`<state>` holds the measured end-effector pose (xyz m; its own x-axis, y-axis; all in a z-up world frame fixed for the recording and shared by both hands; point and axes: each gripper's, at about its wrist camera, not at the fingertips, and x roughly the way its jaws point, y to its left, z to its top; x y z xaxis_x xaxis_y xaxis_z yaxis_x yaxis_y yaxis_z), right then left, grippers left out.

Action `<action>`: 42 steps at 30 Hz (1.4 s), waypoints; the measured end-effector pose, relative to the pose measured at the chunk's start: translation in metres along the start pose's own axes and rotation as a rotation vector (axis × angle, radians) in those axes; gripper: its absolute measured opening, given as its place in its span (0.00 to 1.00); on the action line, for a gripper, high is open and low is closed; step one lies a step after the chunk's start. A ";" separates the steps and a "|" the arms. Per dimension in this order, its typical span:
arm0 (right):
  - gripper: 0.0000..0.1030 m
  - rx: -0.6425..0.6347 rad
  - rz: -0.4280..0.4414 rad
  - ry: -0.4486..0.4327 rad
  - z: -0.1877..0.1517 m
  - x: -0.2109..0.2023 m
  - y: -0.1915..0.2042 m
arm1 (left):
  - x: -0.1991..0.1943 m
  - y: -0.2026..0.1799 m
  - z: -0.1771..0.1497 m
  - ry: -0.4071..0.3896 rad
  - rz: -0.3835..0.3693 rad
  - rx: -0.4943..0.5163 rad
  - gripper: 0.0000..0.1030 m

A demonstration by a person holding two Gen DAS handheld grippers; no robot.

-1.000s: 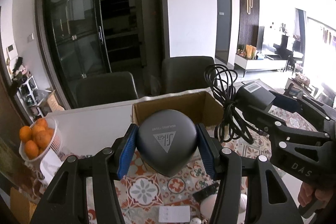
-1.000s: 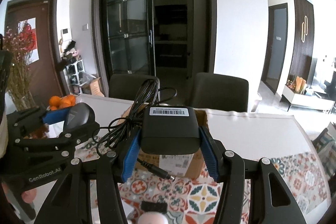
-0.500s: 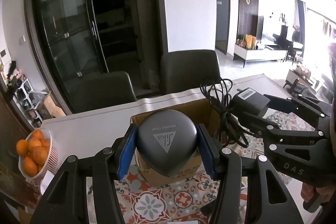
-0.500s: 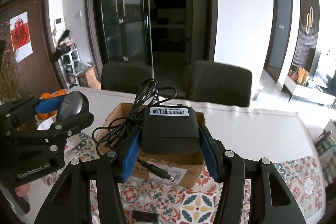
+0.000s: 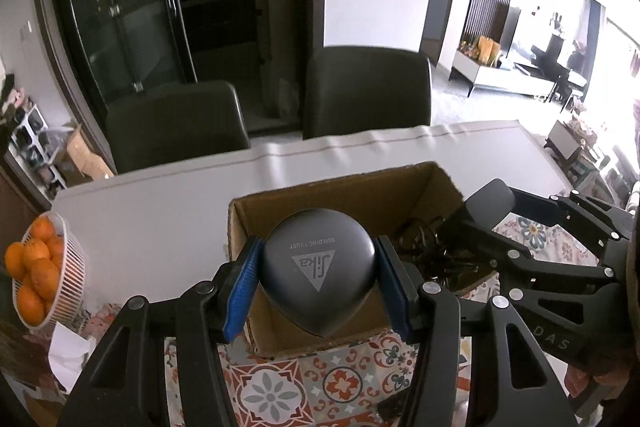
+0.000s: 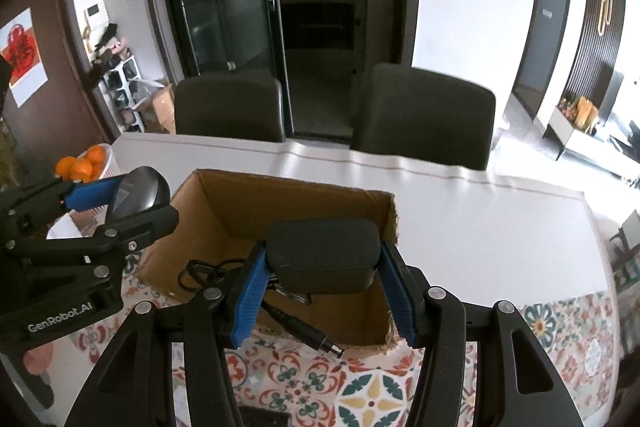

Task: Organize rigid objects
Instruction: 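Carry the adapter and grey puck with both tools over the cardboard box, then open both tools to drop the adapter and puck into the box, then withdraw both tools from the box back toward the remaining items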

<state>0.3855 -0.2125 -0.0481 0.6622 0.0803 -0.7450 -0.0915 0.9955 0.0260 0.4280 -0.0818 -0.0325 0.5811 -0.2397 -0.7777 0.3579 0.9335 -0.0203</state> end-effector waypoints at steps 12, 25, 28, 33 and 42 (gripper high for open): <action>0.56 0.050 0.039 0.064 0.002 0.025 -0.010 | 0.018 0.004 0.002 0.064 0.015 -0.038 0.70; 0.67 0.082 -0.063 0.027 -0.009 -0.009 -0.010 | -0.025 0.004 -0.016 -0.056 0.213 -0.054 0.96; 0.68 0.078 -0.087 0.006 -0.015 -0.022 -0.008 | -0.040 0.000 -0.026 -0.091 0.257 -0.061 0.98; 0.76 0.082 -0.101 -0.043 -0.028 -0.051 -0.004 | -0.067 -0.007 -0.042 -0.131 0.264 -0.077 1.00; 0.80 0.056 -0.143 -0.129 -0.056 -0.103 0.005 | -0.106 -0.021 -0.073 -0.179 0.257 -0.109 1.00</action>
<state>0.2751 -0.2189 -0.0087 0.7559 -0.0602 -0.6519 0.0497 0.9982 -0.0345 0.3054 -0.0566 0.0039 0.7651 -0.0268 -0.6433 0.1081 0.9903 0.0874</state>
